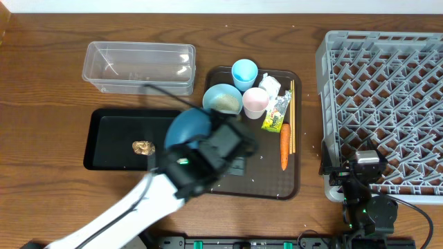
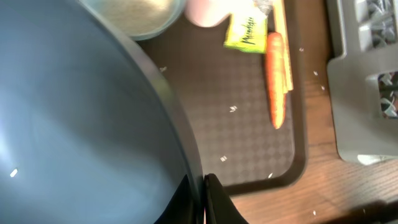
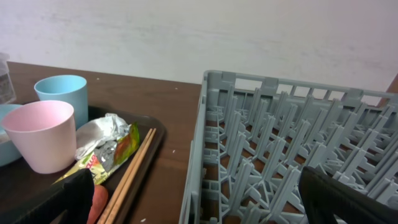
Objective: Sort waste into correct bins and load items into the dishwasher rack
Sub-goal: 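Carry the blue plate back and set it on the brown tray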
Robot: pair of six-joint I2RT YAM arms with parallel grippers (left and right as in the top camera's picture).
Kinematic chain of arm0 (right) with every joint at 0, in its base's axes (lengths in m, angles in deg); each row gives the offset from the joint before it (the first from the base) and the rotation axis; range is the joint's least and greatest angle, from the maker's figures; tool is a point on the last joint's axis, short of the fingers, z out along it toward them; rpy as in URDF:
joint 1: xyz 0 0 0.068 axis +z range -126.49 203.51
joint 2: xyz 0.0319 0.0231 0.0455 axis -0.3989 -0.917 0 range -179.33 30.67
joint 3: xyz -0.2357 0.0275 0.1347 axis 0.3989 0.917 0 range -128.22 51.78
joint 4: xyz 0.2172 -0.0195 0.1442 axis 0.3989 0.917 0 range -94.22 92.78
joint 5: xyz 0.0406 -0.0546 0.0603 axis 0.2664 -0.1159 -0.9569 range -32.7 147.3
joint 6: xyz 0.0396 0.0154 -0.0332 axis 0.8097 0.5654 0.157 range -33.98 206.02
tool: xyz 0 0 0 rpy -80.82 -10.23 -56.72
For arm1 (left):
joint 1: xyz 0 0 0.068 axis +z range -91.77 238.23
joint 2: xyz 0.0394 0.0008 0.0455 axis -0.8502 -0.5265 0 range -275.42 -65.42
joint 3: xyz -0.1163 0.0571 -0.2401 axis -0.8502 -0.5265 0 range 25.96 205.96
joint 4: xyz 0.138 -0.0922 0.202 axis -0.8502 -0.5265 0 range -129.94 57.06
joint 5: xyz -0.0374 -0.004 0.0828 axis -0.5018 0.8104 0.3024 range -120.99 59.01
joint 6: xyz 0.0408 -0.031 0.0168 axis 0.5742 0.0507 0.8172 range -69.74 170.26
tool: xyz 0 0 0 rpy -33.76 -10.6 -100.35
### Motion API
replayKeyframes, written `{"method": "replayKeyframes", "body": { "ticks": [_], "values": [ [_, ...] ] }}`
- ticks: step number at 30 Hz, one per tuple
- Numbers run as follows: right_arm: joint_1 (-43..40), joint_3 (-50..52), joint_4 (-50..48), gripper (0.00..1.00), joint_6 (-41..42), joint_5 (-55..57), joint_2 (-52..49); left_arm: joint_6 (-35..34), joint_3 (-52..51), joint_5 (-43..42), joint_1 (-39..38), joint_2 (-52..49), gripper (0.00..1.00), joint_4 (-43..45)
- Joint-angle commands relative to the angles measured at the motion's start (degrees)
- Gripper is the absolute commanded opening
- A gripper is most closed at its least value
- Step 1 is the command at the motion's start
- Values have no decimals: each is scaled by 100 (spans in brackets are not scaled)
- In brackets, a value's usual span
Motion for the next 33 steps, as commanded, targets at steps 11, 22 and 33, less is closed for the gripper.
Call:
{"method": "replayKeyframes", "body": {
  "ticks": [11,22,33],
  "values": [
    [-46,20,9,99,50,39,31,-116,116,951,-1051,-1274,6,968],
    [-46,20,9,99,50,39,31,-271,111,734,-1270,-1738,6,1314],
    [-46,20,9,99,50,39,31,-374,98,470,-1403,-1838,6,1309]
  ]
}}
